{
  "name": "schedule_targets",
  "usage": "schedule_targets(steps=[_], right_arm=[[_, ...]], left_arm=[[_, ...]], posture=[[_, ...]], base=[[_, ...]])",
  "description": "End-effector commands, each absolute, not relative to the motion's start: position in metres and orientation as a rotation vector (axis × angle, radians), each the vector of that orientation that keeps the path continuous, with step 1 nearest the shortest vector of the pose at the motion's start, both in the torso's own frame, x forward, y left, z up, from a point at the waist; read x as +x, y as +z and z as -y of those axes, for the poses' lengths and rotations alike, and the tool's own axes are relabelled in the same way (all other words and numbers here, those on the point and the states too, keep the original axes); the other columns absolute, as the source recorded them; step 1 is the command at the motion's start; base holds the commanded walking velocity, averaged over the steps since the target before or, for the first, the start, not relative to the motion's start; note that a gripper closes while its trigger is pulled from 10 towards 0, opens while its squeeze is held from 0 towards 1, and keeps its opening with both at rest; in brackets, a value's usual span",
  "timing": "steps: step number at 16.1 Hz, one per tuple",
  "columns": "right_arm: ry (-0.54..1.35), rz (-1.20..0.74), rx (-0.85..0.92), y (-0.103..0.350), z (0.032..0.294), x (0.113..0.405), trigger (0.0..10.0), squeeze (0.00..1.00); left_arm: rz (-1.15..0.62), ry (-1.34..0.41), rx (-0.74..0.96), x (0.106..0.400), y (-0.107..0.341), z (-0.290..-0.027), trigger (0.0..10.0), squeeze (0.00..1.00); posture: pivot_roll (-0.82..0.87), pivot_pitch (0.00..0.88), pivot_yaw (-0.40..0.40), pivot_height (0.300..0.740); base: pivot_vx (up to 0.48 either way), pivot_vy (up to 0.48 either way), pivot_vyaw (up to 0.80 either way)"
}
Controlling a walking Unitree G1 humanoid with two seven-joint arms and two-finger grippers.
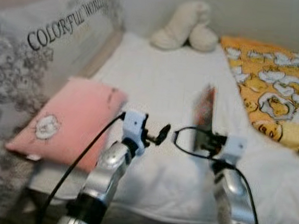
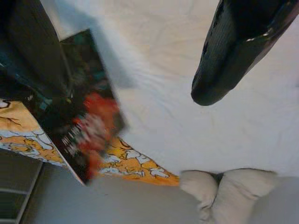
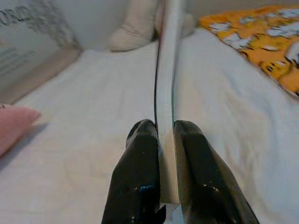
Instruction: Clean up the room
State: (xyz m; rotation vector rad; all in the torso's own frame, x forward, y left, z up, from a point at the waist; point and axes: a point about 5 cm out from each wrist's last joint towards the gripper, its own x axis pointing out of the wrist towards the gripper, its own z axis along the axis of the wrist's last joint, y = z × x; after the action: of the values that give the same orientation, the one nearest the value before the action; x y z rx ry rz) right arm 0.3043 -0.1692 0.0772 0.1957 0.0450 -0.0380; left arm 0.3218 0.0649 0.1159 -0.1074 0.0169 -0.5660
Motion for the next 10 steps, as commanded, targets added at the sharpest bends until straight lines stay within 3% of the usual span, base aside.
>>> schedule_targets(steps=[1, 2, 7, 10], right_arm=[[-0.001, 0.02, 0.202, 0.094, 0.158, 0.31, 0.0, 0.0], [-0.003, 0.015, 0.204, 0.094, 0.158, 0.31, 0.0, 0.0], [0.013, 0.009, 0.19, 0.095, 0.158, 0.306, 0.0, 0.0], [0.019, 0.0, 0.172, 0.092, 0.158, 0.305, 0.0, 0.0]], left_arm=[[-0.011, -0.534, -0.085, 0.323, 0.116, -0.076, 10.0, 0.0], [-0.006, -0.526, -0.058, 0.324, 0.117, -0.076, 10.0, 0.0], [0.021, -0.473, -0.105, 0.325, 0.122, -0.082, 10.0, 0.0], [-0.001, -0.381, -0.18, 0.327, 0.119, -0.096, 10.0, 0.0]], posture=[[0.13, 0.0, 0.03, 0.74], [0.13, 0.0, 0.03, 0.74], [0.12, 0.0, 0.025, 0.74], [0.13, 0.0, 0.025, 0.74]], base=[[0.0, 0.48, 0.0], [0.0, 0.446, 0.0], [0.0, 0.0, 0.0], [0.0, 0.465, 0.0]])
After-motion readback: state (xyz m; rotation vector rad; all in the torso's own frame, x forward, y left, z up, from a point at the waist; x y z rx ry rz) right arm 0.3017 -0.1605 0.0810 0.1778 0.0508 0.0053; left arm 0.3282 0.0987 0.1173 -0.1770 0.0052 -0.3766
